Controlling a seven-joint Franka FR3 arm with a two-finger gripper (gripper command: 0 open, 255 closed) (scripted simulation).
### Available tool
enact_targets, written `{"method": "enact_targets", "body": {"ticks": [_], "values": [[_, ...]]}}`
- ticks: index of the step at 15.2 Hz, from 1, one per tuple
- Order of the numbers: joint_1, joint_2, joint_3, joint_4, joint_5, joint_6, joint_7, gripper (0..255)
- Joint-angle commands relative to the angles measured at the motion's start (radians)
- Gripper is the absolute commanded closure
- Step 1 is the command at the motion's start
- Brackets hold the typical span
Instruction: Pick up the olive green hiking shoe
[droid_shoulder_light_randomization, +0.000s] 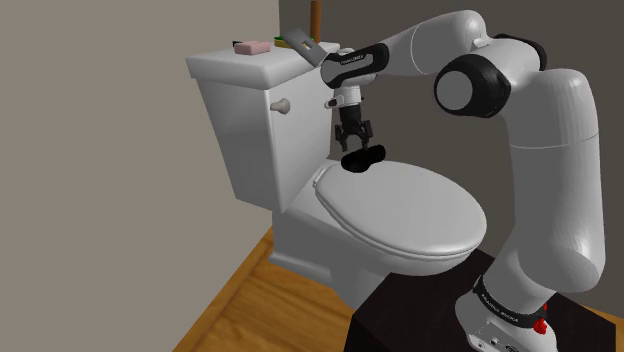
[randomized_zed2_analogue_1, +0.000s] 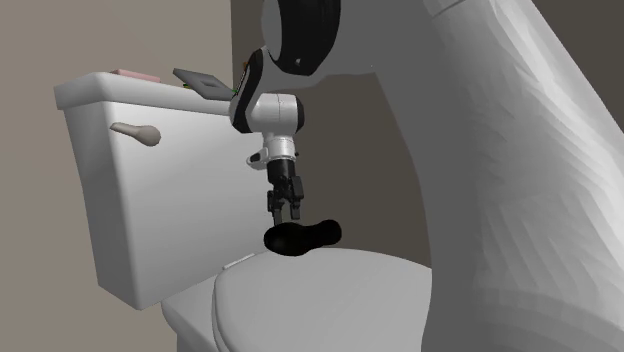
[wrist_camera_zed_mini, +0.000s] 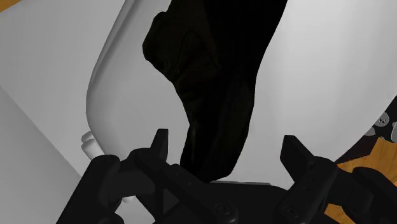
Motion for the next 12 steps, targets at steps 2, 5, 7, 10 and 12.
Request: {"method": "enact_targets", "body": {"ticks": [2,5,7,10,12], "values": [[0.004,0.016,0.006,-0.029,-0.004,0.035,-0.02,0],[0.005,0.026,0.008,-0.048,-0.001,0.064,-0.023,0],[-0.009,0.037,0.003,-0.032,-0.002,0.058,-0.039,255],[-0.007,0.038,0.005,-0.031,-0.001,0.058,-0.035,255],[-0.006,0.033,0.004,-0.037,-0.002,0.06,-0.036,255]]}}
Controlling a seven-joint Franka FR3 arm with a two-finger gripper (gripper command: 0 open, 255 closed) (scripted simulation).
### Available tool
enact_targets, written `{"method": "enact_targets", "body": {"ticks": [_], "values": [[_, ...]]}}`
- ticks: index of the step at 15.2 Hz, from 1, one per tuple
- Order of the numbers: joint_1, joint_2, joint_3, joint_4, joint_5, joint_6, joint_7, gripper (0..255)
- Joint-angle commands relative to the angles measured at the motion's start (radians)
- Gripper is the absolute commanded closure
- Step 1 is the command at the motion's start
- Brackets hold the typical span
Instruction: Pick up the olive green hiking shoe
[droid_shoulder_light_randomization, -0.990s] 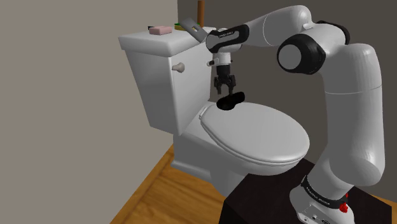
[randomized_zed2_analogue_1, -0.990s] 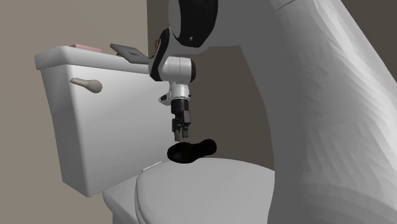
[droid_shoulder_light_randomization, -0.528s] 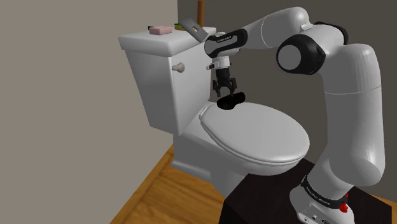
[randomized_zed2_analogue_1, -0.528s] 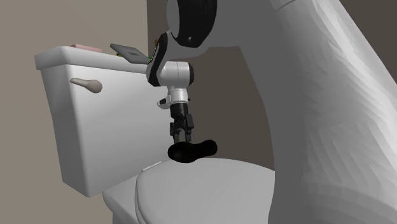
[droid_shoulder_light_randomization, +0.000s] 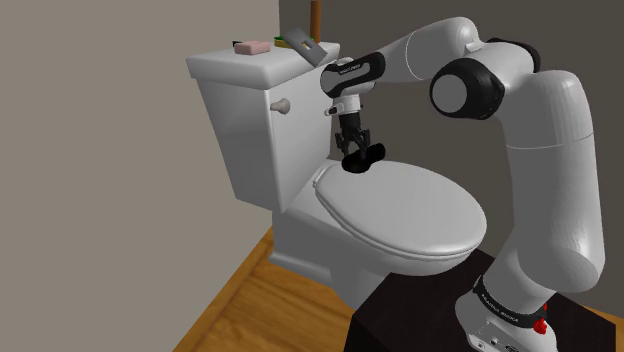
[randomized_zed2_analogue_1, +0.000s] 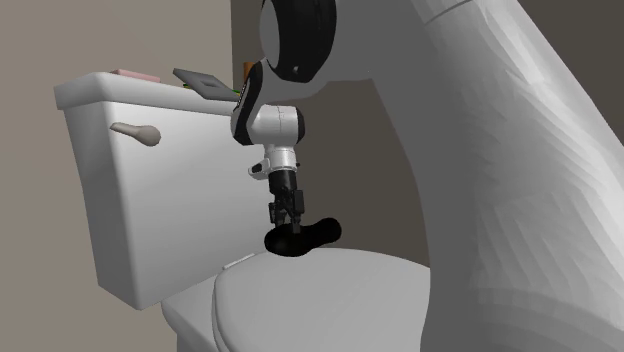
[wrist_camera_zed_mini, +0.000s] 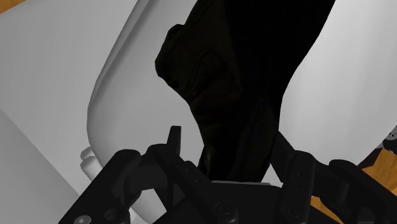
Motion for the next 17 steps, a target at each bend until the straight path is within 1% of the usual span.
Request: {"method": "enact_targets", "body": {"ticks": [1,3,4,17], "values": [[0.0,0.005,0.0,-0.005,-0.001,0.002,0.0,255],[0.0,0.006,0.0,-0.007,-0.001,0.003,0.0,255],[0.011,-0.002,0.004,-0.015,0.0,0.006,0.013,255],[0.006,-0.04,-0.005,0.103,-0.013,-0.148,0.024,255]]}}
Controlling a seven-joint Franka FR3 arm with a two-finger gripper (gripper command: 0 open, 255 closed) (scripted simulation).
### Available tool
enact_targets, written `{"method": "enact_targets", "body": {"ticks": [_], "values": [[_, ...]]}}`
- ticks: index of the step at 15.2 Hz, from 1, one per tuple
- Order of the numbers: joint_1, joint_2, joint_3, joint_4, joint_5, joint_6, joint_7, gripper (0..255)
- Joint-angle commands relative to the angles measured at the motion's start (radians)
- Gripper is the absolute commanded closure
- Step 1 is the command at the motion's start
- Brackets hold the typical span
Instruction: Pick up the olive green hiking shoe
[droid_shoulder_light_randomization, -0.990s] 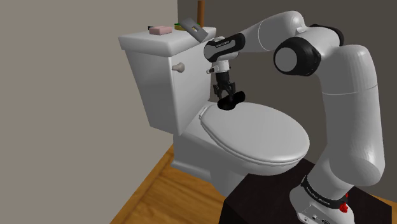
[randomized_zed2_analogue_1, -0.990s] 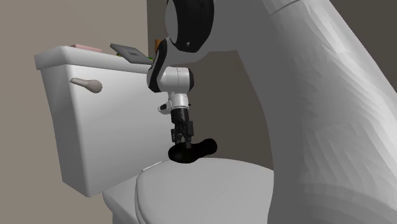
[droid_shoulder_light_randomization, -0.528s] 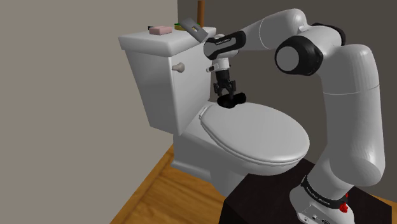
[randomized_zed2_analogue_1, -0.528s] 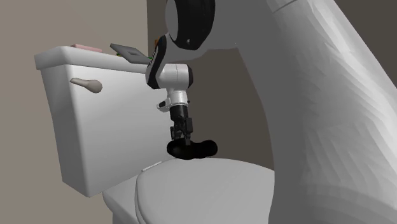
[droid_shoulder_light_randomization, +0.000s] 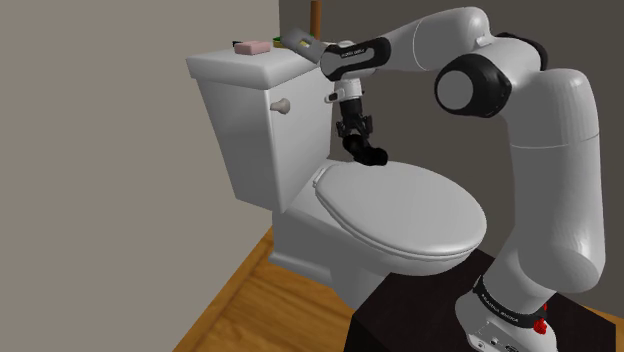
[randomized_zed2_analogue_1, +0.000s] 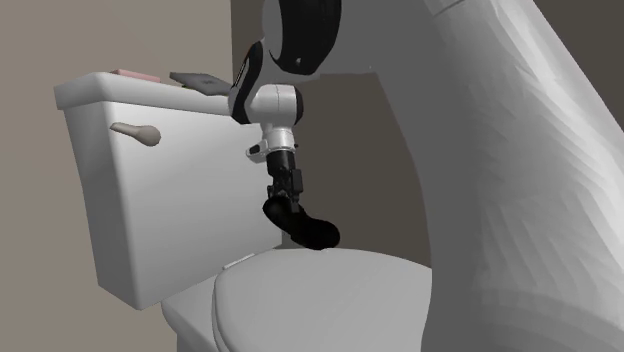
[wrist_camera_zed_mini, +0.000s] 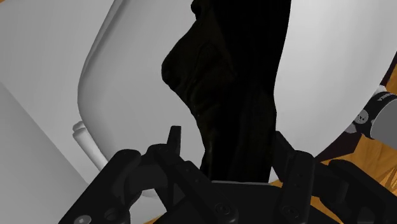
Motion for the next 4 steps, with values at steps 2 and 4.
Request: {"method": "enact_targets", "body": {"ticks": [2,4], "values": [[0.0,-0.012,0.0,0.039,-0.001,-0.035,0.003,255],[0.0,-0.012,0.0,0.041,-0.001,-0.037,0.003,255]]}}
